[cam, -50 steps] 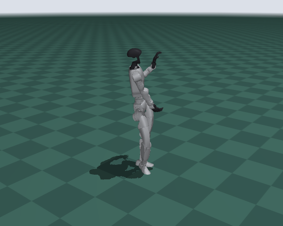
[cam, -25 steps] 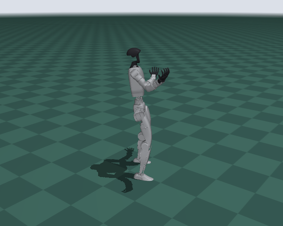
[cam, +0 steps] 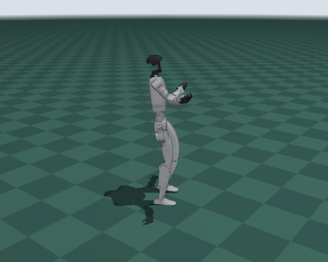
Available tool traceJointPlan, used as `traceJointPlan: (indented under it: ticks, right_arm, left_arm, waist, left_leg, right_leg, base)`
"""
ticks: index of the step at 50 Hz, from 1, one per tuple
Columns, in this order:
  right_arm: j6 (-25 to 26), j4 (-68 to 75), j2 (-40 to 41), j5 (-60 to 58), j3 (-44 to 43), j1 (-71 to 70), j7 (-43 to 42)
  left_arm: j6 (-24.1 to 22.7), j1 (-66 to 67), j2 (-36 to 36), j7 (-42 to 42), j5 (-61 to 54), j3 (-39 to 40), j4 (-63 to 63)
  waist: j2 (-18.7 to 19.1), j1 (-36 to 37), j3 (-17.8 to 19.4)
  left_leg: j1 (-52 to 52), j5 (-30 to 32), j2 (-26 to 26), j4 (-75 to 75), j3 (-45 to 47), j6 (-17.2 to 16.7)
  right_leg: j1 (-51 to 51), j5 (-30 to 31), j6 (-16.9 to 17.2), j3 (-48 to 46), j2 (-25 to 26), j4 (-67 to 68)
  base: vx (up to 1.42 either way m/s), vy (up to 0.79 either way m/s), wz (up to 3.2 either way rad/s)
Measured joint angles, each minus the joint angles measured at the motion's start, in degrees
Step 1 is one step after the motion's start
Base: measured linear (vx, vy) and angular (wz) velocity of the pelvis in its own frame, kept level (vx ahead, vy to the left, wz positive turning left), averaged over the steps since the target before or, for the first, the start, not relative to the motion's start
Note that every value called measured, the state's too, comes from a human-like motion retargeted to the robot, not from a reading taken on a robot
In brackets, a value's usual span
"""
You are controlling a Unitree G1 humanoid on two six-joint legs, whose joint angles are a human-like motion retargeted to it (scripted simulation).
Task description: Dance
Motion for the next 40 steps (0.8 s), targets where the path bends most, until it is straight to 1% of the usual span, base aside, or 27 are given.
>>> traceJointPlan:
  ticks: [2,3,4,5,6,7,8,9,10,12,13,15,17,18,20,22,25,28,30,32,33,35,37,38,39,40]
  right_arm:
    - [-1.04,-1.86,4.18,-1.67,-1.74,1.23,1.11]
    - [-1.57,-2.98,6.51,-2.85,-2.06,2.13,1.62]
    - [-2.28,-4.02,9.14,-4.26,-2.01,3.46,2.02]
    - [-3.07,-5.03,11.93,-5.79,-1.78,5.01,2.37]
    - [-3.56,-5.78,14.79,-6.74,-0.84,6.83,1.71]
    - [-3.94,-6.41,17.39,-7.18,0.27,8.7,0.85]
    - [-4.07,-6.79,19.45,-6.58,1.72,10.71,-0.41]
    - [-4.71,-7.03,20.9,-5.24,3.17,12.28,-1.87]
    - [-5.58,-7.2,22.04,-3.54,4.62,13.62,-3.43]
    - [-9.2,-8.02,22.04,0.21,8.09,14.99,-6.16]
    - [-9.76,-8.69,21.33,0.58,9.54,15.23,-6.96]
    - [-8.39,-10.79,18.52,-1.22,12.65,15.84,-7.16]
    - [-6.6,-13.0,14.18,-4.96,15.63,15.93,-6.05]
    - [-5.88,-13.92,11.57,-6.48,16.81,15.55,-6.21]
    - [-4.91,-15.02,5.74,-8.0,18.03,13.94,-8.63]
    - [-4.84,-14.94,-0.53,-7.76,17.95,11.87,-11.7]
    - [-4.42,-13.06,-9.57,-7.96,17.33,8.8,-14.91]
    - [-2.83,-9.67,-17.28,-8.16,16.11,7.42,-15.29]
    - [-2.27,-7.17,-21.81,-7.82,14.99,7.2,-15.66]
    - [-2.13,-5.54,-25.34,-7.69,13.12,7.46,-15.58]
    - [-2.08,-4.81,-27.02,-7.72,11.91,7.66,-15.41]
    - [-1.86,-3.61,-29.68,-7.8,9.5,7.88,-14.89]
    - [-1.62,-2.96,-30.56,-7.97,7.05,7.77,-13.98]
    - [-1.58,-2.73,-30.69,-7.99,5.73,7.81,-13.5]
    - [-1.59,-2.55,-30.59,-7.98,4.51,8.06,-13.0]
    - [-1.61,-2.38,-30.37,-7.95,3.33,8.43,-12.49]
  left_arm:
    - [0.87,2.1,-0.66,1.72,1.8,0.2,0.43]
    - [1.35,3.66,-0.94,2.73,3.12,0.04,0.32]
    - [1.42,5.37,-1.14,4.3,4.68,-0.26,-0.27]
    - [1.28,7.16,-1.3,6.14,6.37,-0.64,-1.1]
    - [0.09,8.16,-0.74,10.16,8.24,-1.13,-2.2]
    - [-1.18,8.81,-0.03,14.21,9.74,-1.58,-3.3]
    - [-2.59,8.76,0.98,18.3,10.49,-1.96,-4.4]
    - [-3.67,8.76,2.41,21.14,10.83,-2.44,-5.69]
    - [-4.58,8.8,4.03,23.33,10.98,-2.97,-7.08]
    - [-4.01,9.18,7.92,22.59,11.78,-4.12,-9.39]
    - [-3.06,9.78,9.93,20.9,12.21,-4.69,-9.82]
    - [0.0,11.42,13.48,15.96,12.93,-5.49,-9.33]
    - [4.7,13.73,14.86,11.13,12.4,-5.69,-7.45]
    - [6.96,15.22,14.84,8.93,11.59,-5.84,-6.4]
    - [9.71,18.61,13.33,4.69,9.28,-6.5,-4.3]
    - [10.06,22.9,9.89,0.81,6.13,-7.63,-2.37]
    - [9.78,29.69,2.05,-5.11,-0.53,-9.35,0.83]
    - [10.76,35.02,-6.31,-9.78,-6.59,-9.74,6.41]
    - [11.2,37.24,-10.56,-11.6,-10.37,-9.18,11.2]
    - [11.03,37.96,-13.71,-11.18,-13.72,-8.6,14.98]
    - [10.53,37.86,-14.92,-10.94,-15.08,-8.3,16.56]
    - [8.95,36.79,-16.0,-10.44,-17.07,-7.91,18.55]
    - [7.28,34.68,-15.18,-10.29,-17.49,-8.72,18.22]
    - [6.38,33.53,-14.39,-10.4,-17.26,-9.65,17.29]
    - [5.29,32.4,-13.56,-10.59,-16.76,-10.8,15.81]
    - [4.1,31.29,-12.72,-10.8,-16.13,-12.06,14.07]
  waist:
    - [1.75,-0.12,0.34]
    - [2.42,0.14,0.63]
    - [2.59,0.14,0.86]
    - [2.5,-0.01,1.07]
    - [3.19,-1.55,1.01]
    - [3.72,-2.44,1.03]
    - [3.92,-2.0,1.2]
    - [4.15,-2.11,1.31]
    - [4.39,-2.47,1.39]
    - [4.66,-5.33,0.92]
    - [5.31,-6.55,0.61]
    - [6.62,-8.04,0.32]
    - [6.24,-8.07,0.02]
    - [5.47,-7.49,-0.22]
    - [3.84,-5.98,-0.61]
    - [2.36,-3.99,-0.12]
    - [0.13,-0.49,1.68]
    - [-1.59,2.4,2.51]
    - [-2.1,4.02,3.01]
    - [-2.55,6.09,3.41]
    - [-2.72,7.34,3.7]
    - [-3.05,9.53,4.43]
    - [-2.04,11.01,4.77]
    - [-1.31,11.6,4.97]
    - [-0.65,12.02,5.24]
    - [-0.02,12.36,5.54]
  left_leg:
    - [1.55,2.33,-3.39,-6.43,0.63,-1.76]
    - [2.32,3.9,-5.19,-9.55,0.79,-1.2]
    - [3.4,5.08,-5.47,-11.93,3.9,2.64]
    - [4.64,6.05,-4.98,-13.94,8.48,8.12]
    - [5.77,2.48,-3.19,-13.08,7.57,5.15]
    - [5.96,0.23,-3.36,-11.85,4.54,2.55]
    - [4.31,0.64,-7.44,-9.86,-2.73,0.69]
    - [3.19,1.73,-8.59,-8.66,-5.88,-0.84]
    - [2.36,3.17,-8.29,-7.87,-6.96,-2.21]
    - [0.67,2.4,-3.37,-2.59,1.89,-1.82]
    - [-0.01,2.91,-1.82,-1.42,3.58,-2.38]
    - [-2.82,4.1,-1.62,2.47,2.28,-4.67]
    - [-5.81,5.05,-1.4,7.58,1.95,-2.88]
    - [-7.29,4.46,-1.04,10.51,2.11,-1.42]
    - [-9.54,3.92,-0.26,15.32,1.52,1.5]
    - [-9.58,4.86,-0.72,16.76,-1.3,3.38]
    - [-6.49,3.97,-0.44,14.36,-4.55,4.2]
    - [-3.09,1.06,2.47,8.6,-4.58,6.55]
    - [-0.66,0.8,3.92,3.75,-5.59,8.36]
    - [1.76,1.43,4.62,-1.43,-7.51,8.99]
    - [3.13,2.02,4.71,-4.14,-8.57,8.75]
    - [6.13,4.88,4.54,-9.63,-10.98,7.94]
    - [10.74,6.54,4.73,-16.85,-15.31,-2.96]
    - [12.65,6.86,4.69,-19.5,-16.85,-7.82]
    - [13.94,6.61,4.92,-21.18,-15.86,-10.16]
    - [14.93,6.06,5.29,-22.38,-13.6,-11.25]
  right_leg:
    - [1.04,0.49,0.14,-1.01,1.94,-1.47]
    - [1.63,0.63,0.36,-0.94,2.67,-1.99]
    - [2.3,1.06,1.09,-1.1,2.66,-2.35]
    - [3.0,1.63,2.07,-1.38,2.27,-2.63]
    - [3.26,1.0,1.64,-1.94,2.57,-2.61]
    - [3.49,0.6,1.33,-2.05,2.78,-2.59]
    - [3.68,0.63,1.25,-1.25,2.8,-2.59]
    - [3.8,0.46,1.19,-0.76,2.77,-2.54]
    - [3.87,0.19,1.15,-0.43,2.72,-2.48]
    - [3.4,-0.57,1.67,-3.15,1.67,-2.41]
    - [3.13,-0.92,1.89,-3.76,1.98,-2.47]
    - [2.85,-1.53,2.23,-5.75,2.62,-2.49]
    - [2.61,-1.87,2.72,-5.94,1.93,-2.25]
    - [2.32,-2.01,2.95,-5.45,1.11,-1.98]
    - [1.67,-2.19,3.02,-5.05,-0.52,-1.37]
    - [1.69,-1.87,2.82,-4.53,-1.71,-0.8]
    - [2.96,-1.14,1.97,-4.55,-3.66,-0.5]
    - [4.14,-0.65,1.72,-5.01,-5.78,-1.25]
    - [4.84,-0.39,2.03,-5.29,-6.93,-1.66]
    - [5.15,-0.28,2.7,-5.6,-8.54,-1.89]
    - [5.18,-0.27,3.1,-5.75,-9.47,-1.85]
    - [5.11,-0.26,4.09,-5.59,-11.23,-1.52]
    - [4.74,-0.63,4.85,-5.97,-11.44,-0.32]
    - [4.8,-0.84,5.07,-6.54,-11.6,0.29]
    - [5.24,-0.93,5.21,-7.16,-12.03,0.75]
    - [5.89,-0.98,5.31,-7.81,-12.6,1.14]
  base:
    - [-0.13,-0.01,0.0]
    - [-0.06,-0.03,-0.24]
    - [-0.01,-0.04,-0.3]
    - [0.0,0.0,0.0]
    - [0.01,0.02,0.19]
    - [-0.01,0.06,-0.07]
    - [-0.04,0.06,-0.46]
    - [-0.06,0.08,-0.58]
    - [-0.11,0.1,0.08]
    - [-0.16,0.13,0.83]
    - [-0.13,0.12,1.03]
    - [-0.06,0.08,0.82]
    - [0.02,0.04,0.33]
    - [0.06,0.05,0.1]
    - [0.09,0.06,0.07]
    - [0.16,0.03,0.09]
    - [0.24,0.02,0.03]
    - [0.29,0.05,0.02]
    - [0.38,0.04,0.15]
    - [0.32,0.06,0.19]
    - [0.37,0.09,0.19]
    - [0.42,0.09,0.18]
    - [0.41,0.08,0.22]
    - [0.48,0.11,0.29]
    - [0.58,0.15,0.33]
    - [0.66,0.19,0.25]
